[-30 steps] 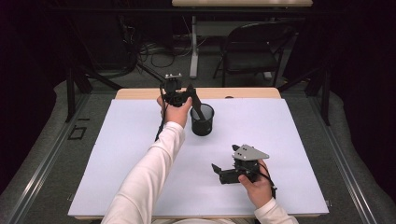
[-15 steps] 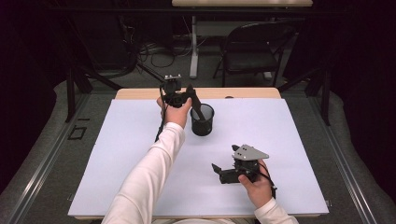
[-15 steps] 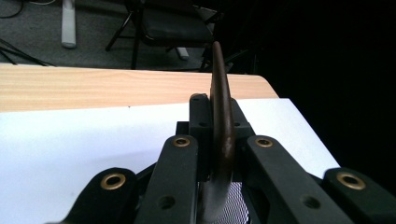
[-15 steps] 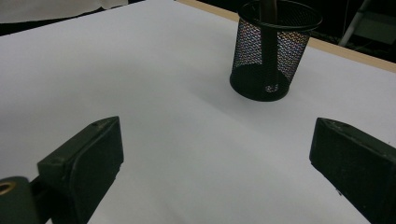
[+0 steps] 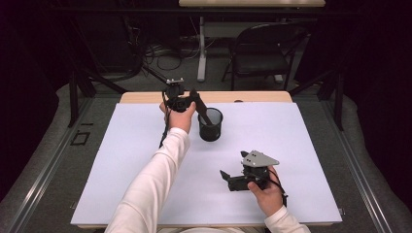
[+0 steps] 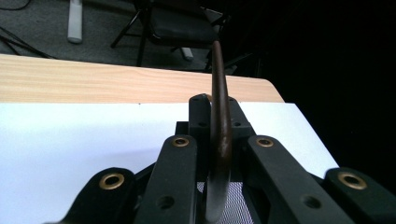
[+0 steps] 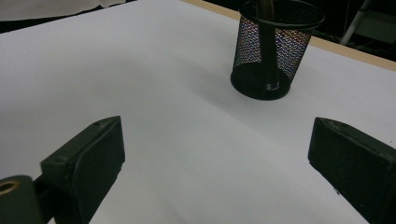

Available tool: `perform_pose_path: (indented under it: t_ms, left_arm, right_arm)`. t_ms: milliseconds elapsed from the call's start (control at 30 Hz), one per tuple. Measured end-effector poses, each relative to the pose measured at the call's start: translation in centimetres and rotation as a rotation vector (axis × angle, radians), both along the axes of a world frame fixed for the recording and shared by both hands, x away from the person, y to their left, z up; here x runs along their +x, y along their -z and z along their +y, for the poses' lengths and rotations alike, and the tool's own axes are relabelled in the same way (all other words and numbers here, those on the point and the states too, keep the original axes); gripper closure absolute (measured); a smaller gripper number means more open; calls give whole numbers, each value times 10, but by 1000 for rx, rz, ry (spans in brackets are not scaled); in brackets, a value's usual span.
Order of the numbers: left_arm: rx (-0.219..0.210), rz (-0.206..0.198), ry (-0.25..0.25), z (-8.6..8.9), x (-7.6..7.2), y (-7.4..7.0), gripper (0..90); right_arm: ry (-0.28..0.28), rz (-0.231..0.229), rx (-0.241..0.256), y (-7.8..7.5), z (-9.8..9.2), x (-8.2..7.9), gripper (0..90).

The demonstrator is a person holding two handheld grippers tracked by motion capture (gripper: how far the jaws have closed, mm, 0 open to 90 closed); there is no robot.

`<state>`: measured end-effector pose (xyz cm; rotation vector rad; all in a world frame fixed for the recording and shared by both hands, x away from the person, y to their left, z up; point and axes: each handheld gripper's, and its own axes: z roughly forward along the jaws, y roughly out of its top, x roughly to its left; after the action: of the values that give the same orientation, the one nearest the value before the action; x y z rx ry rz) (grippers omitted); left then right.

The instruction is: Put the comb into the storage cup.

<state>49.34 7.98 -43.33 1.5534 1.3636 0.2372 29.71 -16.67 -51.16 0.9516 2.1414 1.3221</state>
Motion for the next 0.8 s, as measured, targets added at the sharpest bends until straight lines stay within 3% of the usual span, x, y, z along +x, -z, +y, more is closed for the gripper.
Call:
perform_pose_path:
  t_ms: [433, 800]
  left_arm:
    - [-26, 14, -35, 12, 2, 8, 847]
    - [-24, 21, -52, 18, 3, 13, 833]
  right_arm:
    - [-3, 0, -1, 1, -1, 1, 52]
    - [-6, 4, -3, 2, -1, 2, 54]
